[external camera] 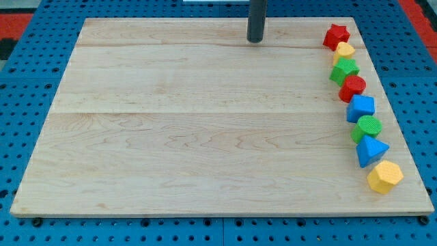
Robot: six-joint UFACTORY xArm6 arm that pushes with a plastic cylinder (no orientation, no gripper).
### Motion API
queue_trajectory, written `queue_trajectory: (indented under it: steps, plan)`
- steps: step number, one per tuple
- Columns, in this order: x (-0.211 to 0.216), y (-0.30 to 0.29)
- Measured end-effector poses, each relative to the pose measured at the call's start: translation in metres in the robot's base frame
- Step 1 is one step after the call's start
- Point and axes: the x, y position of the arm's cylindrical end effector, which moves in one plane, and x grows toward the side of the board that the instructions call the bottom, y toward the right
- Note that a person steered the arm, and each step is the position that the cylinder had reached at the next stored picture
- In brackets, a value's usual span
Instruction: Keep the yellow hexagon below the blue triangle
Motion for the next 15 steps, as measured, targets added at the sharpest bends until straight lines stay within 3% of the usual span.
queue_trajectory:
  steps: [2, 4, 5, 7, 10, 12, 15]
  plan:
    - [0.17, 0.017]
    - [0.309, 0.102]
    - [0.334, 0.105]
    - [0.327, 0.256]
    - [0.326, 0.221]
    - [0.318, 0.247]
    - [0.313, 0.209]
